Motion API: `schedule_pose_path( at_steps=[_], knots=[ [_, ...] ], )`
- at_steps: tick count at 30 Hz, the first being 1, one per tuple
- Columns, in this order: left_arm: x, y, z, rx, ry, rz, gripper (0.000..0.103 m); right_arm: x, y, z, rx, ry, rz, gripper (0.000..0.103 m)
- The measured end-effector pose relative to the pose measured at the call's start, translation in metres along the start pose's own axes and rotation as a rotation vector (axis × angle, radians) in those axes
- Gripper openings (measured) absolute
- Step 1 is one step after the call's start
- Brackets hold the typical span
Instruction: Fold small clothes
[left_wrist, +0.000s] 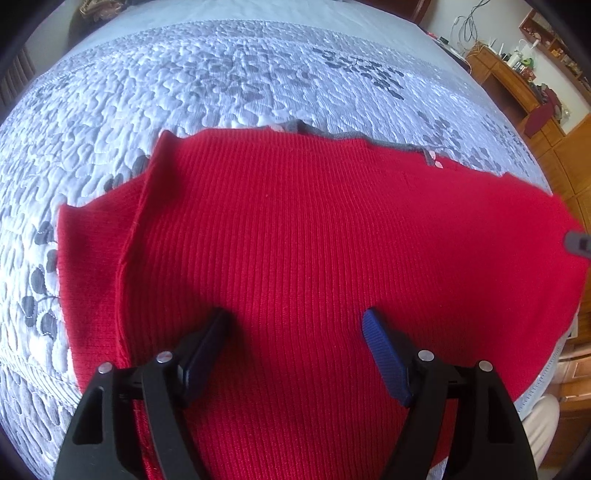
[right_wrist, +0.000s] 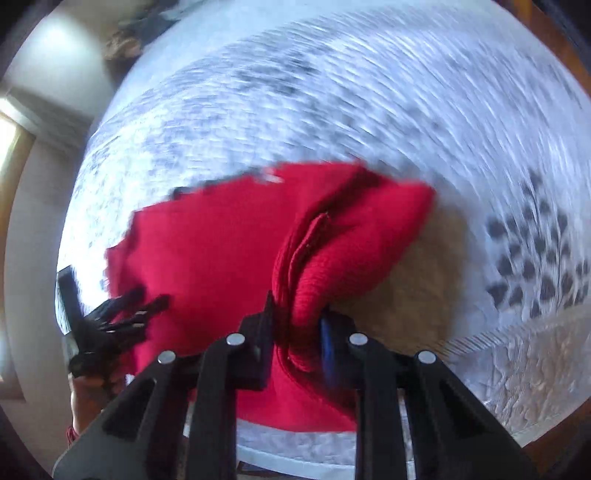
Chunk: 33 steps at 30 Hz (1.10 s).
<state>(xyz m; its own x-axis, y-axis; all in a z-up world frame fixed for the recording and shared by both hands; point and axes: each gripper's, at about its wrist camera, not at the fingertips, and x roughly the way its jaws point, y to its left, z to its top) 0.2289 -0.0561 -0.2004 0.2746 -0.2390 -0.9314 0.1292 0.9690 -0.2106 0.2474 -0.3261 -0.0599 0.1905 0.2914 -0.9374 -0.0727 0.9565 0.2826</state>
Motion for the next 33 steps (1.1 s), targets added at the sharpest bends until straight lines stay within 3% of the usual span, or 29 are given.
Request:
schedule_pose_path(
  at_steps=[6, 8, 9, 13, 16, 21, 30, 31, 32, 33],
  knots=[
    [-0.003, 0.003, -0.004, 0.004, -0.017, -0.029, 0.077, 0.027, 0.115, 0.002, -0.260, 0.035, -0.030, 0.021],
    [-0.004, 0.003, -0.005, 0.005, -0.019, -0.035, 0.077, 0.046, 0.138, -0.004, -0.321, 0.085, 0.006, 0.034],
    [-0.004, 0.004, -0.006, 0.007, -0.020, -0.040, 0.077, 0.051, 0.143, -0.009, -0.324, 0.098, 0.035, 0.034],
    [-0.006, 0.004, -0.009, 0.012, -0.031, -0.047, 0.077, 0.033, 0.136, -0.017, -0.317, 0.034, 0.052, 0.038],
    [-0.006, 0.003, -0.009, 0.018, -0.034, -0.043, 0.077, 0.010, 0.110, -0.028, -0.306, -0.026, 0.036, 0.062],
    [-0.005, 0.002, -0.010, 0.020, -0.041, -0.037, 0.078, 0.006, 0.075, -0.058, -0.356, -0.031, -0.062, 0.077],
    [-0.002, 0.001, -0.005, 0.020, -0.027, -0.028, 0.078, 0.050, 0.059, -0.059, -0.363, 0.016, 0.005, 0.073],
    [-0.002, 0.002, -0.004, 0.017, -0.025, -0.030, 0.078, 0.055, 0.060, -0.058, -0.361, 0.034, 0.042, 0.058],
    [-0.003, 0.003, -0.004, 0.010, -0.023, -0.036, 0.078, 0.056, 0.061, -0.057, -0.353, 0.049, 0.070, 0.033],
    [-0.004, 0.004, -0.003, 0.000, -0.021, -0.047, 0.078, 0.057, 0.062, -0.058, -0.334, 0.072, 0.120, 0.023]
  ],
)
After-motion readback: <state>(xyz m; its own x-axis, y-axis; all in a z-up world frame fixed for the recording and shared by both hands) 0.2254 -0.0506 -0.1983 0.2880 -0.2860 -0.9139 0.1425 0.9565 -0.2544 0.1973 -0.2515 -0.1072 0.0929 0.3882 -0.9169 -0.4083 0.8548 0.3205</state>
